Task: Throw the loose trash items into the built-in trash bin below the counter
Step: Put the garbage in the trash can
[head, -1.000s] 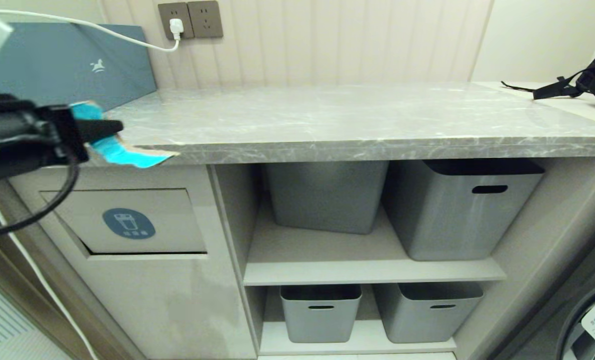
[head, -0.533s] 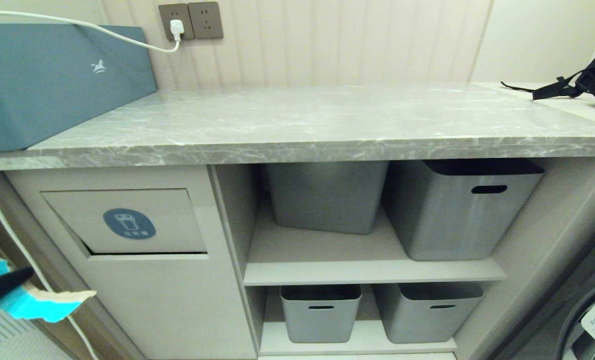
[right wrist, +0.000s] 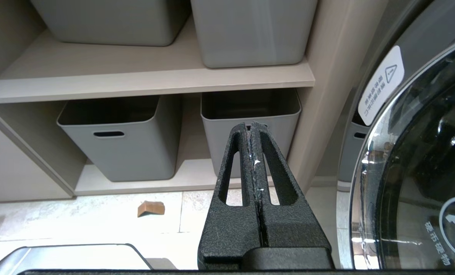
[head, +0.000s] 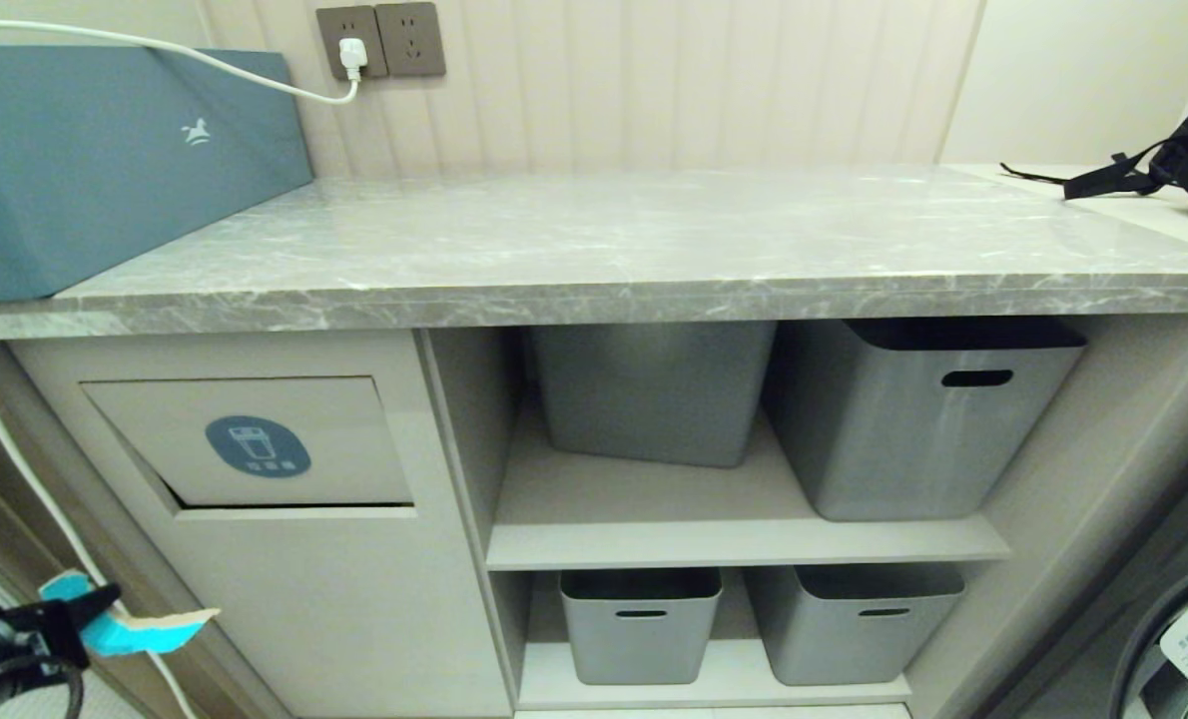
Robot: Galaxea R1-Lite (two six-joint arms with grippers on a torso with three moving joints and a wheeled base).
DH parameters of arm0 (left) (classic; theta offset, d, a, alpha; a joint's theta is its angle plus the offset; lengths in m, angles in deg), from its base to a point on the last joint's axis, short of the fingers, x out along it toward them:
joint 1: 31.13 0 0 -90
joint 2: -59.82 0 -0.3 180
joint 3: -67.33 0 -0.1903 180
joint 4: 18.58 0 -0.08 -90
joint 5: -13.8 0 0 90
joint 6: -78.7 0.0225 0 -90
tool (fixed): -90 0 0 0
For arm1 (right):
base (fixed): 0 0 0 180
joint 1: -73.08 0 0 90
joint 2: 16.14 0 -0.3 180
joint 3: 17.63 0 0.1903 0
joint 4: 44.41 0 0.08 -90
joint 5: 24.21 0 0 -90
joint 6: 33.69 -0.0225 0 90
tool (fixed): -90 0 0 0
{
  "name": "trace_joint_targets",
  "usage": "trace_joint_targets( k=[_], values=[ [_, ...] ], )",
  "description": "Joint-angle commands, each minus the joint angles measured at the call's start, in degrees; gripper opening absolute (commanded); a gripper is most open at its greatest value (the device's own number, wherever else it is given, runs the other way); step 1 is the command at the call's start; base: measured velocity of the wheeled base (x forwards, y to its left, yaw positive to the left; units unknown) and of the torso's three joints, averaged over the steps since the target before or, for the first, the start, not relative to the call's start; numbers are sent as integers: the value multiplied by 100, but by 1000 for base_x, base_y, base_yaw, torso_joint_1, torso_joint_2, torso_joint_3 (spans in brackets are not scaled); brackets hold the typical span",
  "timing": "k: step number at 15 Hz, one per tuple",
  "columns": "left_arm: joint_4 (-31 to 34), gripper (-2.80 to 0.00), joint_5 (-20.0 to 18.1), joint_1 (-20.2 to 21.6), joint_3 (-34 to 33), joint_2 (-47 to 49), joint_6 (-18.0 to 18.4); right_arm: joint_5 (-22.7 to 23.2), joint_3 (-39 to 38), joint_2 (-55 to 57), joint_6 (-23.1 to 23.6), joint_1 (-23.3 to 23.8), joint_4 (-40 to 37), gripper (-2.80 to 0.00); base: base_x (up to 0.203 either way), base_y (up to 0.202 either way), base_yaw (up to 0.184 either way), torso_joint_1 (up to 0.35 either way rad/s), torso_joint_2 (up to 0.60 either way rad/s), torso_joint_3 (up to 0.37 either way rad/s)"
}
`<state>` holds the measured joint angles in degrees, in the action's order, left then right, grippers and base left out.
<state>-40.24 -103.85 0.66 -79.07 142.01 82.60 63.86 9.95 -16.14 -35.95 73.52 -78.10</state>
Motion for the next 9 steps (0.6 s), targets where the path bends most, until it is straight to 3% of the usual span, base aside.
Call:
trace_joint_targets(
  k=[1,5,9],
  values=[
    [-1195,-280,-20,-77,-128,1542,24,-1,0,3,-3,0,-5,-280,0,0,0,0,0,0],
    [-2481,-280,-58,-664,438,2782,22,-1,0,9,-3,0,-5,-280,0,0,0,0,0,0],
    [-2692,-280,-43,-1234,1468,3450,-22,-1,0,6,1,0,-5,-280,0,0,0,0,0,0]
  ],
)
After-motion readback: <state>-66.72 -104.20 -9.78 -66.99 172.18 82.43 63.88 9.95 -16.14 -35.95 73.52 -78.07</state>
